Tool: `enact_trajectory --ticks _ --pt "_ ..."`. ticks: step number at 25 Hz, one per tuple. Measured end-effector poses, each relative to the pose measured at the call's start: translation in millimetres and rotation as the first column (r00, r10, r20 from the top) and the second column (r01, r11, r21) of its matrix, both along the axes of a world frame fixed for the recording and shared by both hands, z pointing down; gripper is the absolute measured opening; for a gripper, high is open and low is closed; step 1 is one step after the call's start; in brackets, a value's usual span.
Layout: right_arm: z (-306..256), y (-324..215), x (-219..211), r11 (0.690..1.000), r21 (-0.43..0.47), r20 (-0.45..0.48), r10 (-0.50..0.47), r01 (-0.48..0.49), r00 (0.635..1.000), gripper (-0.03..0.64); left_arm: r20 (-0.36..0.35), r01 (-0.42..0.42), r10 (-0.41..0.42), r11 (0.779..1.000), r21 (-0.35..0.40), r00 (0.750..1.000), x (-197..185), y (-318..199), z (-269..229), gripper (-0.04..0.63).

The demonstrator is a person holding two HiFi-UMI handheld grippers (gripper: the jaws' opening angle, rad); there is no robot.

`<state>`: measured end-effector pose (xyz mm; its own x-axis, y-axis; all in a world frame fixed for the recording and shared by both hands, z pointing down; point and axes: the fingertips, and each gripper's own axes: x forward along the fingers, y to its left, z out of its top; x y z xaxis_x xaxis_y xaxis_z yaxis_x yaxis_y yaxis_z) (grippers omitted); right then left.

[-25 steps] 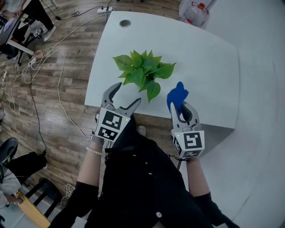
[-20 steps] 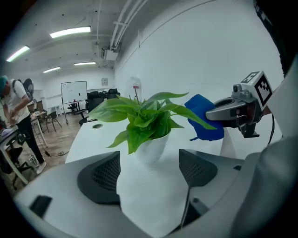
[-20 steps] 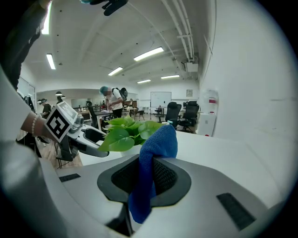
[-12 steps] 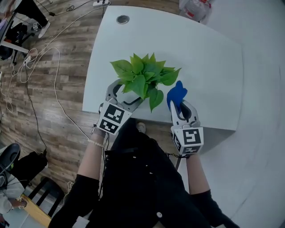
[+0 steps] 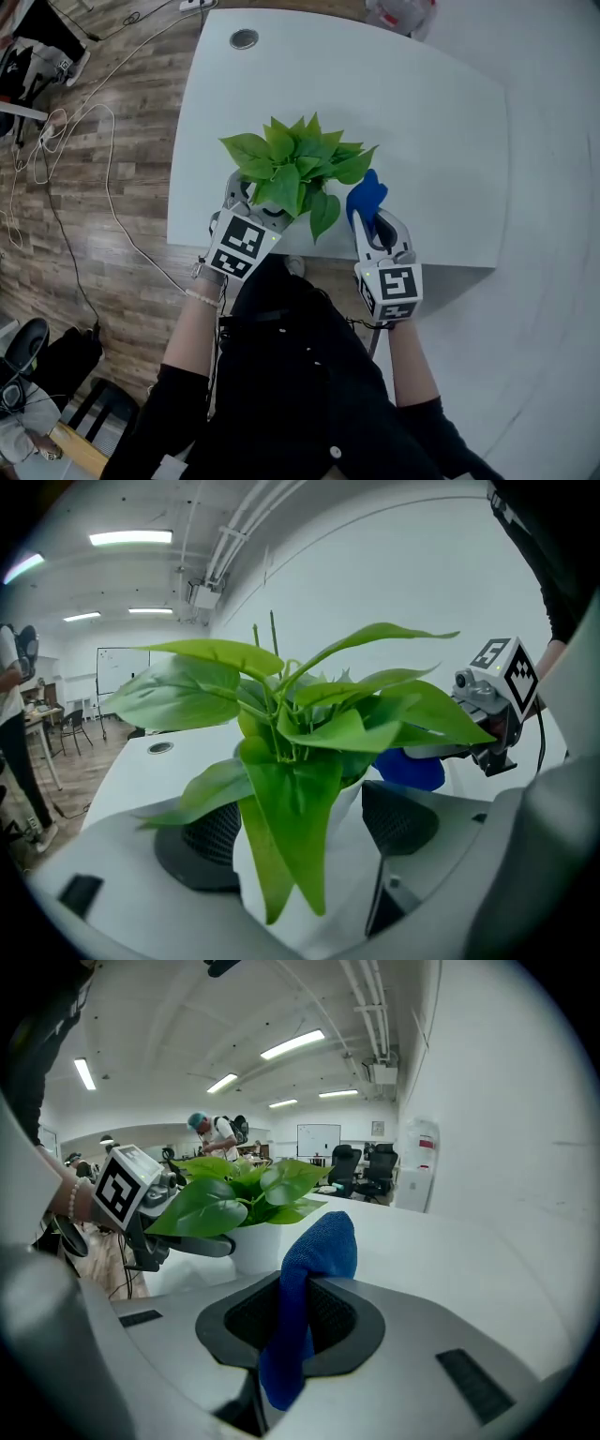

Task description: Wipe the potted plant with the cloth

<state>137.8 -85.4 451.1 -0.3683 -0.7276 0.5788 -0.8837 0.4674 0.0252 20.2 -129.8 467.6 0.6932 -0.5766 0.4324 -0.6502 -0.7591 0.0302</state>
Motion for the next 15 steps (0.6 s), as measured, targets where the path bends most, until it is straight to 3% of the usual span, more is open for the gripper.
enact_trajectory --ticks 10,15 --pt "8 -3 -5 1.0 -0.009 -0.002 -0.003 0.003 1.0 0.084 0.009 -0.023 0.023 0.999 0.022 1.0 -3 -1 2 0.393" --pt "7 -15 -14 0.997 0.018 0.03 -0.069 0.069 0.997 0.084 0.01 -0.023 0.023 1.0 0.018 1.0 -3 0 2 0.391"
